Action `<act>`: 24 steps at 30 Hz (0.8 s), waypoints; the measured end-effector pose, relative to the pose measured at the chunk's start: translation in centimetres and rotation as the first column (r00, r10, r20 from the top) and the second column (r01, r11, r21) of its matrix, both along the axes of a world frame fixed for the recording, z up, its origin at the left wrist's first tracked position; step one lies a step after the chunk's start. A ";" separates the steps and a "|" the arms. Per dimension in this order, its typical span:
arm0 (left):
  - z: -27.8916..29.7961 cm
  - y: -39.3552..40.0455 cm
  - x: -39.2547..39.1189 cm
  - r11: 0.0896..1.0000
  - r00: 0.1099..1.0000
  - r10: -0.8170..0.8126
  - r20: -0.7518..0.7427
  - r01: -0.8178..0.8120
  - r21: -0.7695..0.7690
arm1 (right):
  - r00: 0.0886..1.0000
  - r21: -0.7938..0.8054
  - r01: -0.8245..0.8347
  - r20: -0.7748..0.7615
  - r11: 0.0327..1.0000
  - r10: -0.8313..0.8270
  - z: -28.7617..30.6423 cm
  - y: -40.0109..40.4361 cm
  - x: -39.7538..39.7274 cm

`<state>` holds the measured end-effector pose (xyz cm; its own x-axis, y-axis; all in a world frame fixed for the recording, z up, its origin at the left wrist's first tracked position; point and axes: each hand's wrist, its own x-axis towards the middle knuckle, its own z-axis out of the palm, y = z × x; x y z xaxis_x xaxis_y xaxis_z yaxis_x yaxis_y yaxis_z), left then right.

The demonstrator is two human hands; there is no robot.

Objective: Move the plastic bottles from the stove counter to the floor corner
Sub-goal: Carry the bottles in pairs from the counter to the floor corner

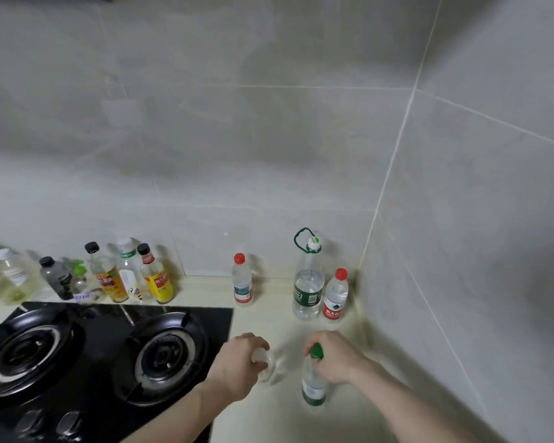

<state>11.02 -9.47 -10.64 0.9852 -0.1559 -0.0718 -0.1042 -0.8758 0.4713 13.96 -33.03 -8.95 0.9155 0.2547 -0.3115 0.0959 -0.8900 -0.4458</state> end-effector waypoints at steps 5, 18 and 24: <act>0.0 0.8 -3.8 1.000 1.000 -0.004 -0.027 0.004 -0.015 | 0.998 0.082 0.053 0.021 0.995 -0.055 -0.8 0.9 -2.8; -0.3 3.3 -9.5 0.995 0.999 -0.007 -0.042 0.003 -0.102 | 0.960 0.208 0.277 -0.014 0.938 -0.280 -2.1 3.0 -9.5; -0.1 4.1 -10.4 0.995 0.998 0.036 -0.049 -0.040 -0.090 | 0.946 0.237 0.320 -0.032 0.917 -0.322 -2.7 4.9 -12.0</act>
